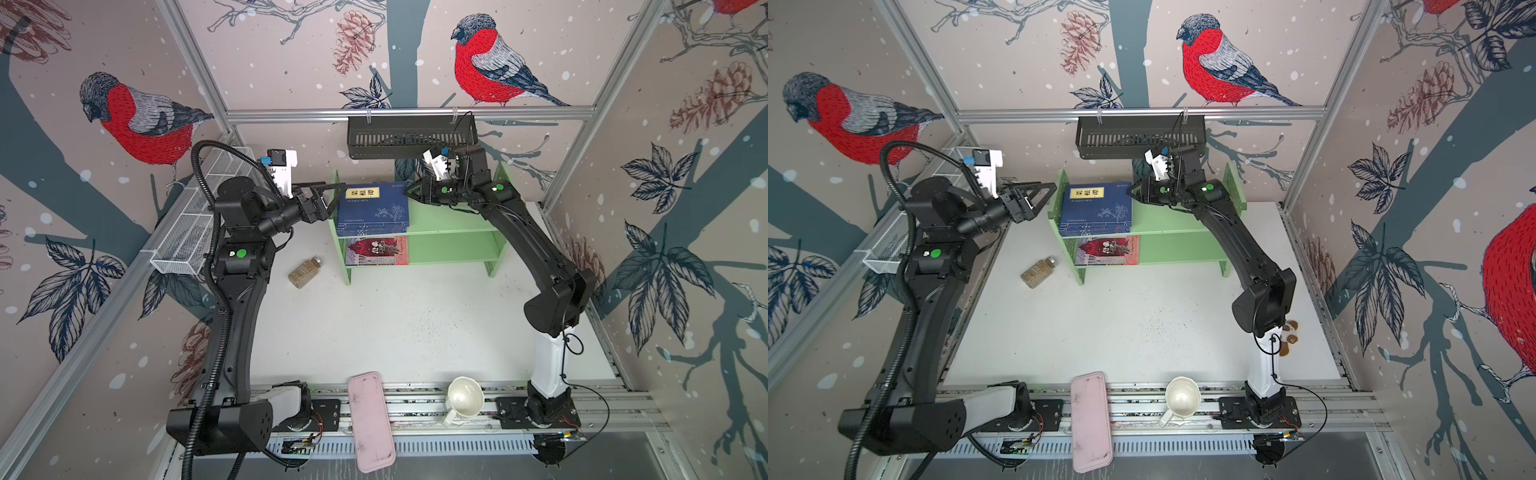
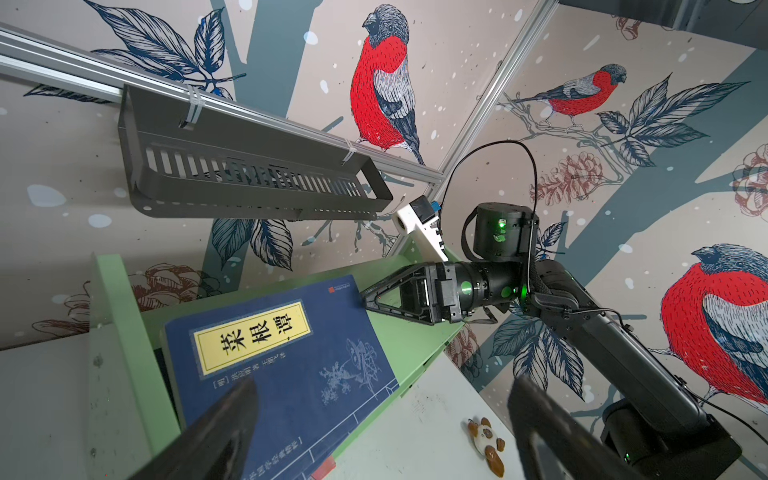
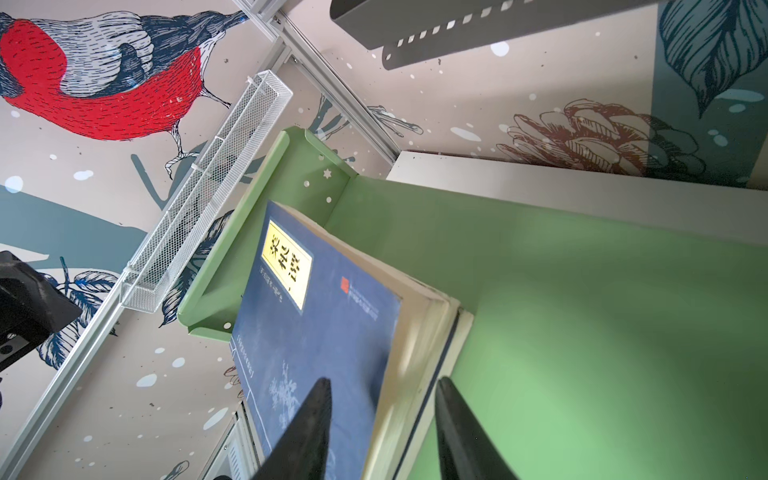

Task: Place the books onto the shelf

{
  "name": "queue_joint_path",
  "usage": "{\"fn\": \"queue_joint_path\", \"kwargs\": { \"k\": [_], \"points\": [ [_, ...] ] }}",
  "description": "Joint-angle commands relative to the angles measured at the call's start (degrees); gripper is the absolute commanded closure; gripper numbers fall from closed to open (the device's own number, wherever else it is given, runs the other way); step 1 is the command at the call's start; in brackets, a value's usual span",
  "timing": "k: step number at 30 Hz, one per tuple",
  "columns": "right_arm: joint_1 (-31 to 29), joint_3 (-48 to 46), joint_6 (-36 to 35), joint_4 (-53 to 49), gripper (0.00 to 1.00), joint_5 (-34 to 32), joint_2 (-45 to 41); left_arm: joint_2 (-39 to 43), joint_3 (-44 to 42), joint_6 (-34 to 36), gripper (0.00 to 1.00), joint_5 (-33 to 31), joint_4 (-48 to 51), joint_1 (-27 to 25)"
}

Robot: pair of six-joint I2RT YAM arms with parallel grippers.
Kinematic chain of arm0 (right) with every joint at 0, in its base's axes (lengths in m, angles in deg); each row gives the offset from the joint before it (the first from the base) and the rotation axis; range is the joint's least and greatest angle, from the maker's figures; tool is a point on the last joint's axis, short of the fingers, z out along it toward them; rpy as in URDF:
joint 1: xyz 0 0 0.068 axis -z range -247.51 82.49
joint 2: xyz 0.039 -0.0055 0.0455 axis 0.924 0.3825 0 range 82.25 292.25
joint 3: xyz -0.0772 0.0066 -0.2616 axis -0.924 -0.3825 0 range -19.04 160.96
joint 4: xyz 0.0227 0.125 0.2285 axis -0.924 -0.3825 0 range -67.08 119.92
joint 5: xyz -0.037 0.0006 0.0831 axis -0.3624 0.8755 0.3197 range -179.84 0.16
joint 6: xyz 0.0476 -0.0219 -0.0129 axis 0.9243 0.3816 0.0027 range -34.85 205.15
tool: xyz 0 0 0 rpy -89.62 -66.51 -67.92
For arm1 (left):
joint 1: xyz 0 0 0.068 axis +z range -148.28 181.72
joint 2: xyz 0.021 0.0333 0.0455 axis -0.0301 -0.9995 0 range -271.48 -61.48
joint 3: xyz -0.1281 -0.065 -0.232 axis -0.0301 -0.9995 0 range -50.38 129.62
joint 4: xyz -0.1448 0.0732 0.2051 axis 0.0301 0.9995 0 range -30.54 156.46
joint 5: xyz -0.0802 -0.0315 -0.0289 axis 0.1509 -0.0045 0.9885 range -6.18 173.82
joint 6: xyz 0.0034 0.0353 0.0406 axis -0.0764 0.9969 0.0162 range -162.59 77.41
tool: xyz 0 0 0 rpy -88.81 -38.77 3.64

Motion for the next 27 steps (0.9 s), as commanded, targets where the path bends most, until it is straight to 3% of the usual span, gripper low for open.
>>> {"fn": "queue_joint_path", "kwargs": {
  "k": [1, 11, 18, 27],
  "points": [
    [-0.16, 0.68, -1.13, 0.25, 0.61, -0.25, 0.30, 0.40, -0.16, 0.56, 0.06, 0.30, -0.23, 0.07],
    [-0.64, 0.84, -0.78, 0.60, 0.80, 0.68, 1.00, 0.65, -1.21, 0.63, 0.06, 0.20, -0.39, 0.11],
    [-0.88, 1.19, -0.39, 0.95, 0.81, 0.70, 1.39, 0.75, -1.03, 3.06, 0.06, -2.02, 1.49, 0.14],
    [-0.95, 1.52, 0.80, 2.38, 0.74, 0.87, 1.26, 1.18, -0.65, 10.02, 0.06, -7.80, 5.72, 0.11]
  ]
}}
